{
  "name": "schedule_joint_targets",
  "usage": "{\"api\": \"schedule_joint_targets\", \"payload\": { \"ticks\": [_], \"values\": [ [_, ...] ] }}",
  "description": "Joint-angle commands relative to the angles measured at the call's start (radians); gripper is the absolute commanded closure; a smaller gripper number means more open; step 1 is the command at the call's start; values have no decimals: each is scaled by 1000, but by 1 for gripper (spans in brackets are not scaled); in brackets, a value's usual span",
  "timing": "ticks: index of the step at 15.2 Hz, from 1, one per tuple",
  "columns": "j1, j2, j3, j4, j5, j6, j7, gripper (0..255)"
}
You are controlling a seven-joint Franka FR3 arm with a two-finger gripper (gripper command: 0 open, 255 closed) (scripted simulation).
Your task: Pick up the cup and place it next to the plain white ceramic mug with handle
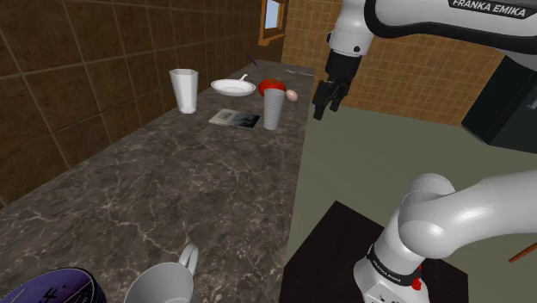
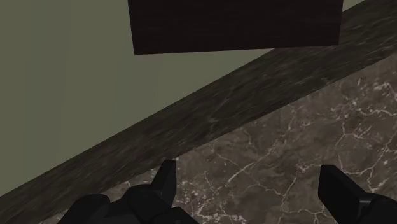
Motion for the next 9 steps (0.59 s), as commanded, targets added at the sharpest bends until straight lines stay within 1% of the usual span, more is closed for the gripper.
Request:
{"api": "schedule_joint_targets", "payload": {
  "ticks": [1,9],
  "values": [
    [0,0,0,0,0,0,0,0],
    [4,290,-69,181,-48,118,-130,0]
  ]
}}
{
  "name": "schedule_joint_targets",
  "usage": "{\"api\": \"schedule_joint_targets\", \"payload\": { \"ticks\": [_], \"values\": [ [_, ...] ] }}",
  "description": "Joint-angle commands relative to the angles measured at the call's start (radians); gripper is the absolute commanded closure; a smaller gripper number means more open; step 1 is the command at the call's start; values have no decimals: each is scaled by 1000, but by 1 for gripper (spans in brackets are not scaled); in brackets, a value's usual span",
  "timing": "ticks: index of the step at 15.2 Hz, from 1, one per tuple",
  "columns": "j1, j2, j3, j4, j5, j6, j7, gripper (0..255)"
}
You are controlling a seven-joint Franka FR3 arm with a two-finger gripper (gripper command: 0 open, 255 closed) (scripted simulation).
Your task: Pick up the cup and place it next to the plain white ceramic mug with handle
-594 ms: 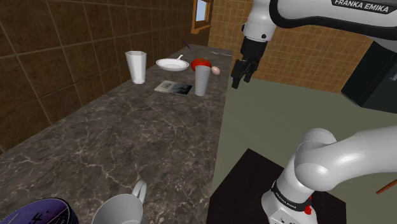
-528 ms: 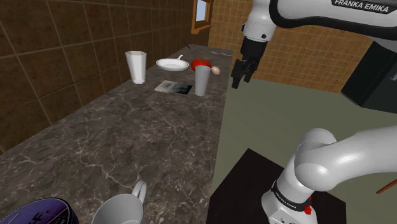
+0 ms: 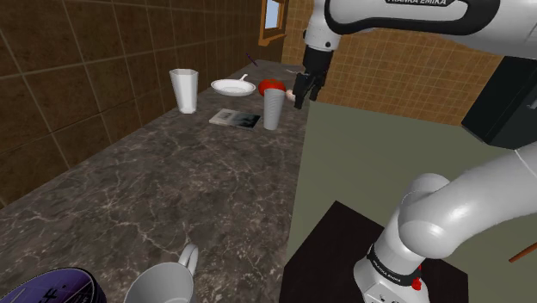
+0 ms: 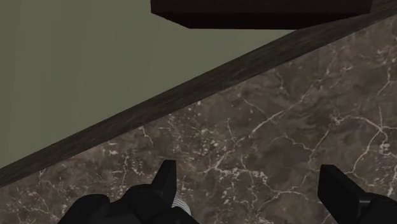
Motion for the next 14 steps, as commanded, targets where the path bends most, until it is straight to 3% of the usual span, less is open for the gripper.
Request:
{"api": "schedule_joint_targets", "payload": {
  "ticks": [1,13,14],
  "values": [
    [2,75,-16,52,-7,26,-33,0],
    [-1,539,-78,503,9,56,-222,0],
    [-2,539,-78,489,9,70,-222,0]
  ]
}}
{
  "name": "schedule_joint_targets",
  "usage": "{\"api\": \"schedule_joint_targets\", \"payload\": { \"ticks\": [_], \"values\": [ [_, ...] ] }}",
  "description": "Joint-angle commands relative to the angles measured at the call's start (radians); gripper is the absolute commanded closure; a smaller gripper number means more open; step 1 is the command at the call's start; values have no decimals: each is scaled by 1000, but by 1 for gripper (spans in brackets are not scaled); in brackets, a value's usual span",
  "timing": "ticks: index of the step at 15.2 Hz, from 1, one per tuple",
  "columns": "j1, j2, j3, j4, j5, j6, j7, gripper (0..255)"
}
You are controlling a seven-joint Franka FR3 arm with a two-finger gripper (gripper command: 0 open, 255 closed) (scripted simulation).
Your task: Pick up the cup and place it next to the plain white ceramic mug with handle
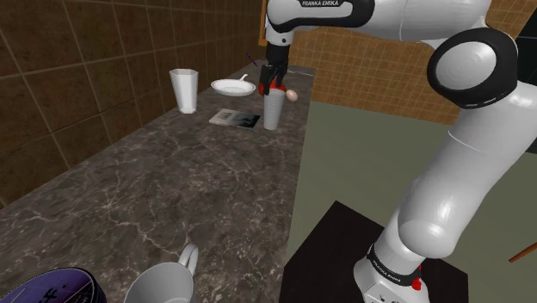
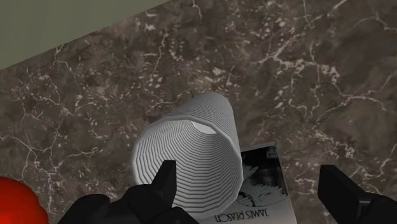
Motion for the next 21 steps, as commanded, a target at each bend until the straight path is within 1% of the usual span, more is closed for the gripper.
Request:
{"api": "schedule_joint_targets", "payload": {
  "ticks": [1,7,14,15,21],
  "values": [
    [-1,17,-2,4,1,14,-7,0],
    [-4,17,-4,-70,1,89,-6,0],
    [-4,18,-4,-70,1,89,-6,0],
    [-4,18,-4,-70,1,89,-6,255],
    [-4,18,-4,-69,1,89,-6,255]
  ]
}}
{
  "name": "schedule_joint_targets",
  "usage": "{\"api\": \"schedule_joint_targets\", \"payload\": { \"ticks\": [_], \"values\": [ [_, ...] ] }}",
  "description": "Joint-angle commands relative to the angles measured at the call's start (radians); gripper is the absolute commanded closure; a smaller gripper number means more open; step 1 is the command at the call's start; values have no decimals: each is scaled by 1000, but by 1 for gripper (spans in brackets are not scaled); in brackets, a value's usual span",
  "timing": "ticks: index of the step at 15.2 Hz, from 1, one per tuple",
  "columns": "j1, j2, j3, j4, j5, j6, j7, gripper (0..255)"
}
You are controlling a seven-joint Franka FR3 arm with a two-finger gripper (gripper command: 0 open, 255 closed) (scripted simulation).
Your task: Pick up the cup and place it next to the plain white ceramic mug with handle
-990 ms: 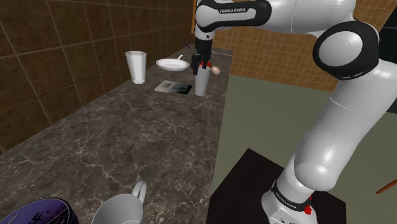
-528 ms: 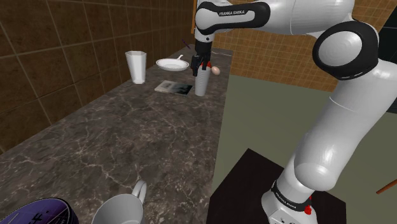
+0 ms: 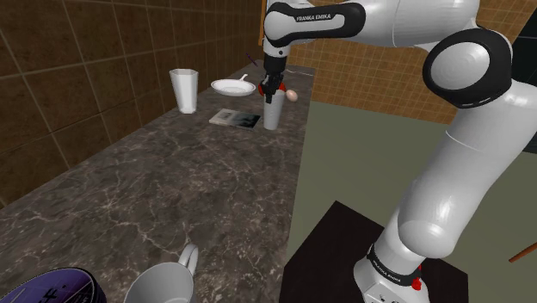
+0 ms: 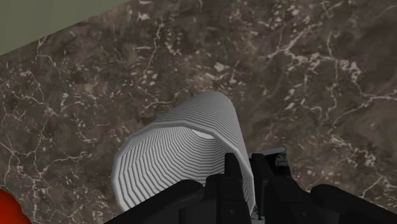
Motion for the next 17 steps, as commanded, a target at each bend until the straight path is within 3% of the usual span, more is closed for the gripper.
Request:
{"api": "schedule_joint_targets", "payload": {
  "ticks": [1,17],
  "values": [
    [0,0,0,0,0,0,0,255],
    [-1,40,-1,240,9,-199,-17,255]
  ]
}}
